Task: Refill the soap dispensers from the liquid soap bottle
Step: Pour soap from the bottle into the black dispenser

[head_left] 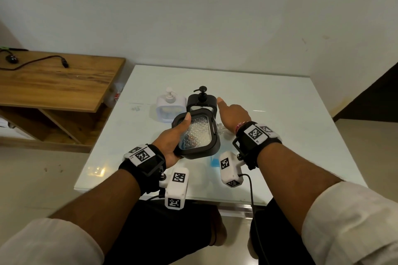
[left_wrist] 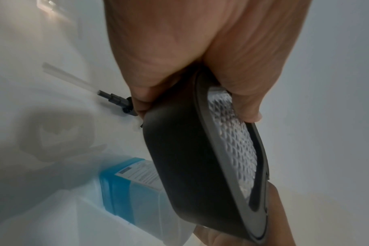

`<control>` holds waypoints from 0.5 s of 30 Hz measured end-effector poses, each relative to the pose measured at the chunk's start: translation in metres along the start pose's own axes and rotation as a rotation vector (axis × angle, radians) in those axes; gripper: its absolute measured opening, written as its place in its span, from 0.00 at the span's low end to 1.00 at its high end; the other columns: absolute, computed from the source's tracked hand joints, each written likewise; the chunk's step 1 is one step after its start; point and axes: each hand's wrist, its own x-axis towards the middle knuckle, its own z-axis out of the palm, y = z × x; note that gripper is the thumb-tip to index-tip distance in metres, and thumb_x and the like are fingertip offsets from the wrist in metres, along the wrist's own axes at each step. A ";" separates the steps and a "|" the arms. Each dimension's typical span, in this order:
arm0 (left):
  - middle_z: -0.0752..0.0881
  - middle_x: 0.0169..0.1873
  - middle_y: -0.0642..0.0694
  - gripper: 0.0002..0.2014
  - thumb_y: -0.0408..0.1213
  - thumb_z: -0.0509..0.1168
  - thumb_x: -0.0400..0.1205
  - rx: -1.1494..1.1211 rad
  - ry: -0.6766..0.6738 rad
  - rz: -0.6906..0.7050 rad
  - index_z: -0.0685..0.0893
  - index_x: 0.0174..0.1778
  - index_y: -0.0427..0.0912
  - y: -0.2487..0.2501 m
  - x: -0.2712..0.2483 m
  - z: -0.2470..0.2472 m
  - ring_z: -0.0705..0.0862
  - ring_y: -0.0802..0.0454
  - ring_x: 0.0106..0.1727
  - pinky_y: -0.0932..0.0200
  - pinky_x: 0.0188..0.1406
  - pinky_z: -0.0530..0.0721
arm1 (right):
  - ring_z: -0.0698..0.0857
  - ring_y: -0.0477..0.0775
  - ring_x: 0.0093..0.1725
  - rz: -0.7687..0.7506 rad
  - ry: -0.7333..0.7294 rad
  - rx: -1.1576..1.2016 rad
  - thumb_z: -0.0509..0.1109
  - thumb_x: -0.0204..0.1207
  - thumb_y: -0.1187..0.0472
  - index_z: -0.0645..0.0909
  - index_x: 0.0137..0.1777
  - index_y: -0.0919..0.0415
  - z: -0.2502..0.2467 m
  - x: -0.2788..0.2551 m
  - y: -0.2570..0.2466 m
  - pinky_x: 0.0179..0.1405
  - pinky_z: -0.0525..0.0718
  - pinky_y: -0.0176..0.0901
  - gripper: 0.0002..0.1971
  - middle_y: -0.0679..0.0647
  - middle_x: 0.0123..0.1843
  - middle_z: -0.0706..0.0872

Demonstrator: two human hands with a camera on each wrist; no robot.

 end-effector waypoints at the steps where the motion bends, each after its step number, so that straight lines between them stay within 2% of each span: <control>1: 0.92 0.61 0.41 0.23 0.55 0.65 0.85 0.004 0.003 0.001 0.85 0.70 0.43 0.000 0.000 0.000 0.92 0.44 0.58 0.48 0.55 0.89 | 0.81 0.63 0.63 0.006 -0.002 -0.007 0.45 0.81 0.30 0.80 0.62 0.65 0.000 -0.001 0.001 0.58 0.73 0.50 0.39 0.63 0.66 0.83; 3: 0.92 0.61 0.41 0.24 0.55 0.66 0.85 0.019 0.008 0.001 0.85 0.70 0.43 0.000 -0.001 0.000 0.92 0.44 0.58 0.48 0.54 0.89 | 0.80 0.64 0.65 0.004 -0.001 -0.012 0.45 0.82 0.31 0.79 0.68 0.66 -0.001 -0.003 0.001 0.61 0.73 0.50 0.40 0.63 0.68 0.82; 7: 0.92 0.61 0.41 0.23 0.55 0.65 0.86 0.013 0.003 0.004 0.85 0.70 0.43 0.000 -0.005 0.000 0.92 0.44 0.59 0.48 0.55 0.89 | 0.80 0.63 0.64 -0.021 0.014 0.033 0.44 0.83 0.33 0.79 0.66 0.67 -0.001 -0.004 0.001 0.61 0.72 0.50 0.39 0.63 0.66 0.82; 9: 0.92 0.61 0.40 0.23 0.54 0.65 0.86 0.002 0.001 0.010 0.85 0.70 0.42 0.000 -0.006 0.001 0.91 0.43 0.60 0.47 0.57 0.89 | 0.79 0.62 0.59 -0.044 0.029 0.057 0.45 0.83 0.34 0.79 0.59 0.66 -0.002 -0.005 0.000 0.58 0.71 0.49 0.36 0.61 0.59 0.82; 12: 0.92 0.60 0.41 0.22 0.54 0.65 0.86 -0.007 0.003 0.018 0.85 0.69 0.42 0.001 -0.007 0.002 0.91 0.44 0.60 0.47 0.59 0.88 | 0.77 0.59 0.51 -0.081 0.073 0.098 0.45 0.83 0.34 0.72 0.46 0.58 -0.006 -0.006 -0.005 0.56 0.73 0.52 0.28 0.57 0.50 0.78; 14: 0.93 0.59 0.42 0.21 0.54 0.64 0.87 -0.007 0.001 0.018 0.86 0.68 0.43 0.001 -0.006 0.002 0.93 0.46 0.56 0.48 0.57 0.89 | 0.77 0.59 0.50 -0.084 0.099 0.125 0.46 0.83 0.35 0.71 0.43 0.57 -0.010 -0.007 -0.009 0.57 0.74 0.53 0.27 0.57 0.50 0.79; 15: 0.93 0.58 0.42 0.20 0.54 0.64 0.87 -0.005 0.003 0.017 0.86 0.67 0.43 0.001 -0.006 0.002 0.93 0.46 0.55 0.49 0.55 0.89 | 0.78 0.60 0.51 -0.084 0.113 0.132 0.46 0.83 0.35 0.73 0.45 0.58 -0.011 -0.006 -0.010 0.58 0.75 0.53 0.27 0.57 0.51 0.80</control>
